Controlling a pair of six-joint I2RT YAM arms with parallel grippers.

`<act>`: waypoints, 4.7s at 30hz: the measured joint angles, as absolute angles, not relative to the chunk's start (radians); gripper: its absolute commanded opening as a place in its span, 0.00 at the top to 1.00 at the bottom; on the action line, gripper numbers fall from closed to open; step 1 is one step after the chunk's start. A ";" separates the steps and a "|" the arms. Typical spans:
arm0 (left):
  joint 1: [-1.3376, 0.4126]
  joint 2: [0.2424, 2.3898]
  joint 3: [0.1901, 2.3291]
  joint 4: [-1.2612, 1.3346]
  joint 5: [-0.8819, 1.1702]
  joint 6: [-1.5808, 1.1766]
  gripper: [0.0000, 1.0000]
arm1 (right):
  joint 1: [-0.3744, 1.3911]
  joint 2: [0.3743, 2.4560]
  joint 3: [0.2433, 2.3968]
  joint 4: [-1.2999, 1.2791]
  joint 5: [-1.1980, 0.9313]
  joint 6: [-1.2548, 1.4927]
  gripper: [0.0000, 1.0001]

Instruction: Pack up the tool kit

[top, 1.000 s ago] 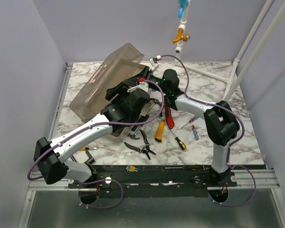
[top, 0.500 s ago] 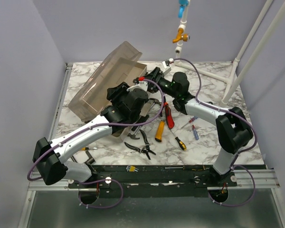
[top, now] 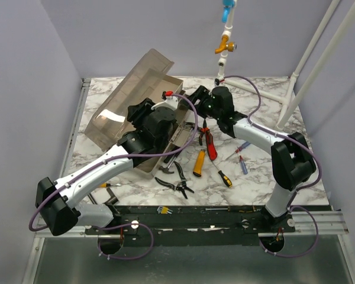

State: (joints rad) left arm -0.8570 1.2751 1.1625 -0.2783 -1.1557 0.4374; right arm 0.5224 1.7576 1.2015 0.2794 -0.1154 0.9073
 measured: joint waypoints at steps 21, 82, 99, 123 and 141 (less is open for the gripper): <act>-0.730 1.197 1.164 -0.307 -1.056 0.352 0.64 | 0.547 1.998 1.534 -0.172 0.149 0.836 0.45; -0.294 1.071 1.265 -0.569 -0.250 -0.165 0.54 | 0.404 2.295 2.020 -0.377 0.025 0.648 0.46; -0.391 0.869 1.074 -0.622 -0.056 -0.329 0.01 | 0.367 1.766 1.539 -0.332 0.116 0.520 0.33; -0.390 0.509 0.867 -0.615 0.004 -0.291 0.01 | 0.397 1.761 1.155 -0.233 0.007 0.496 0.43; -0.390 0.486 0.789 -0.558 0.087 -0.270 0.01 | 0.431 1.851 1.181 -0.260 0.075 0.477 0.90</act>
State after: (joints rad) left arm -0.3904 0.4862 0.7895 -0.5575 0.0868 -0.2699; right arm 0.4313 1.8511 1.1809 -0.2596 0.0753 0.4770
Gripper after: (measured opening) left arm 0.985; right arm 0.204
